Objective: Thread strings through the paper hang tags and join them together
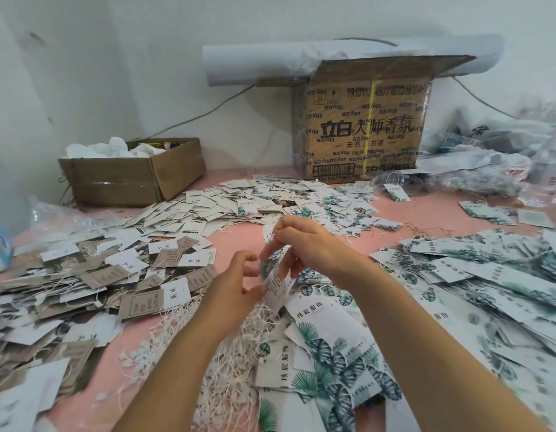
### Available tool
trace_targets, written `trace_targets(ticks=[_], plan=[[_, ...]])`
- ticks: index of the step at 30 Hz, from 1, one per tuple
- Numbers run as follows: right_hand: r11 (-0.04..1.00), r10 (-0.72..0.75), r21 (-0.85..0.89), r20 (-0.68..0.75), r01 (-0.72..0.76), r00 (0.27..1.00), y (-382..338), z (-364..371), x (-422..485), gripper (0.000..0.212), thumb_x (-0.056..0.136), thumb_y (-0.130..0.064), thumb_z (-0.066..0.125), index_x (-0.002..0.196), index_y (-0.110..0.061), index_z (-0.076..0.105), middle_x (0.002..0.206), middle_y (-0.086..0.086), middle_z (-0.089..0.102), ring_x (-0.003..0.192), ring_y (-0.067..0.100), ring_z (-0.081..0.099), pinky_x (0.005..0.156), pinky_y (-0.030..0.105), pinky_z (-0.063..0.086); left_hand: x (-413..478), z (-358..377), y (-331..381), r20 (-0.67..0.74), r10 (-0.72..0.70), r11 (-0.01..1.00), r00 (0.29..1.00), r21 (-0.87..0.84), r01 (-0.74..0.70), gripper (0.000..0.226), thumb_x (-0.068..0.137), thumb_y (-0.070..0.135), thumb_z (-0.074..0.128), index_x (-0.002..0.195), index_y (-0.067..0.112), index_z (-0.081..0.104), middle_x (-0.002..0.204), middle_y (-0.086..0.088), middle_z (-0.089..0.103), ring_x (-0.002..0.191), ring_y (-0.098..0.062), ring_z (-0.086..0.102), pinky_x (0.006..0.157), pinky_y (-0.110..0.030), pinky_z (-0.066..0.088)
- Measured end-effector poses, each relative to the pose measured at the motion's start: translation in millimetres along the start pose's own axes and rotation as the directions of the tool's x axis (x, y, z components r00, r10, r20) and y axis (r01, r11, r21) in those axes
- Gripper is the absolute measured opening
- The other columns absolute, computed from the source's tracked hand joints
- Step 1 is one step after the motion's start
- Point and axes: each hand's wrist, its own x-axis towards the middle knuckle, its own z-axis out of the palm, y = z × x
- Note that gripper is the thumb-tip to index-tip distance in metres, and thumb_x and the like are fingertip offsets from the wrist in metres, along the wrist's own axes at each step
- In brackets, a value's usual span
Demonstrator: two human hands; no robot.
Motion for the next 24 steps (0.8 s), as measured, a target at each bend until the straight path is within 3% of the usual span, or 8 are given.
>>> trace_targets(ticks=[4,7,14,20,24], plan=[[0.993,0.031,-0.11,-0.163,-0.049,0.986,4,-9,2,0.021,0.092,-0.011,0.038,0.075,-0.013,0.05,0.076,0.008,0.056,0.041,0.01,0.044,0.043,0.022,0.032,-2,10,-5,0.061,0.001,1.0,0.998,-0.022,0.0,0.04,0.089,0.031,0.06,0.119,0.043,0.036,0.098,0.027,0.049,0.074,0.0,0.053,0.056,-0.02,0.041],[0.967,0.059,-0.223,-0.267,-0.121,0.962,9,-19,3,0.02,0.09,-0.011,0.04,0.073,-0.012,0.05,0.069,0.003,0.046,0.051,0.012,0.041,0.044,0.021,0.029,-1,11,-6,0.078,-0.017,1.0,0.997,-0.018,0.018,0.041,0.089,0.033,0.06,0.12,0.044,0.035,0.095,0.023,0.053,0.069,0.002,0.055,0.047,-0.011,0.039],[0.91,0.203,-0.324,-0.197,-0.259,0.959,19,-17,7,0.024,0.09,-0.016,0.044,0.069,-0.021,0.054,0.073,0.001,0.055,0.059,0.013,0.042,0.046,0.023,0.036,0,11,-7,0.062,-0.022,1.0,0.998,-0.02,0.024,0.041,0.088,0.027,0.063,0.118,0.04,0.039,0.095,0.015,0.054,0.076,-0.004,0.056,0.058,-0.022,0.041],[0.931,0.134,-0.317,-0.168,-0.182,0.977,18,-12,7,0.022,0.091,-0.013,0.049,0.07,-0.017,0.057,0.072,0.001,0.059,0.061,0.014,0.05,0.059,0.03,0.044,0,10,-3,-0.003,0.009,0.997,1.0,-0.08,-0.01,0.033,0.088,0.028,0.062,0.113,0.039,0.045,0.092,0.015,0.055,0.069,-0.004,0.057,0.054,-0.019,0.039],[0.927,0.069,-0.355,-0.165,-0.124,0.984,16,-10,8,0.017,0.088,-0.013,0.052,0.074,-0.016,0.059,0.067,0.0,0.057,0.061,0.014,0.051,0.061,0.031,0.046,-1,9,3,-0.107,0.064,0.997,0.992,-0.043,-0.069,0.041,0.084,0.031,0.066,0.113,0.041,0.039,0.102,0.022,0.045,0.066,-0.001,0.055,0.054,-0.013,0.038]])
